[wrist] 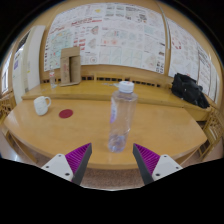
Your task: Pour water
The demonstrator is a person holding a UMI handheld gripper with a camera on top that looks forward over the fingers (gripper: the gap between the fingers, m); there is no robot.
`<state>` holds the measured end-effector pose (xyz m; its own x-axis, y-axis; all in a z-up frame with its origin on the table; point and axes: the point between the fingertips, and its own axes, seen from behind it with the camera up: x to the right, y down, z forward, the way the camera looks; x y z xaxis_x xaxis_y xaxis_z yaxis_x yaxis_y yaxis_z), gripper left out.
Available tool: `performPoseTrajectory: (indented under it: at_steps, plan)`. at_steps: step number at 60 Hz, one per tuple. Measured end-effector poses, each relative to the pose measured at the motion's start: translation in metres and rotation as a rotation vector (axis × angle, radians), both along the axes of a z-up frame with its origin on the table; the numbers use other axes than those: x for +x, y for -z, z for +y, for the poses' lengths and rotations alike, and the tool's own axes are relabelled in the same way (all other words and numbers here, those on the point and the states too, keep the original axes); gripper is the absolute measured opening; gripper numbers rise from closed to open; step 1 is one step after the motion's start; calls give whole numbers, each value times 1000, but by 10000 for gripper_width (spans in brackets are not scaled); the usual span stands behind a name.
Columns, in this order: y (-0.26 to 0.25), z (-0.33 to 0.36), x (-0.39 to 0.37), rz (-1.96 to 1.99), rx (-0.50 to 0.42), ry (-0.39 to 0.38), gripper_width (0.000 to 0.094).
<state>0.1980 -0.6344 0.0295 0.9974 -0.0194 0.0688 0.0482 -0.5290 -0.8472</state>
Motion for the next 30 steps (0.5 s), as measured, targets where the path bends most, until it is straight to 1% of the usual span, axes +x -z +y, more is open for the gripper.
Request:
performPoseTrajectory:
  at_steps: [9,16,20,22,23,25,26,30]
  plan:
    - [-5,54,23,2,101,-6,843]
    - [-5,88,21,19,161,-23,789]
    - [-3,105,22,15,182,-32,723]
    - [-1,110,22,9,189,-35,661]
    - [0,112,23,4,192,-34,676]
    - [2,115,27,-6,198,-23,540]
    - [5,119,33,-6,208,-23,513]
    - [0,115,24,10,218,-22,491]
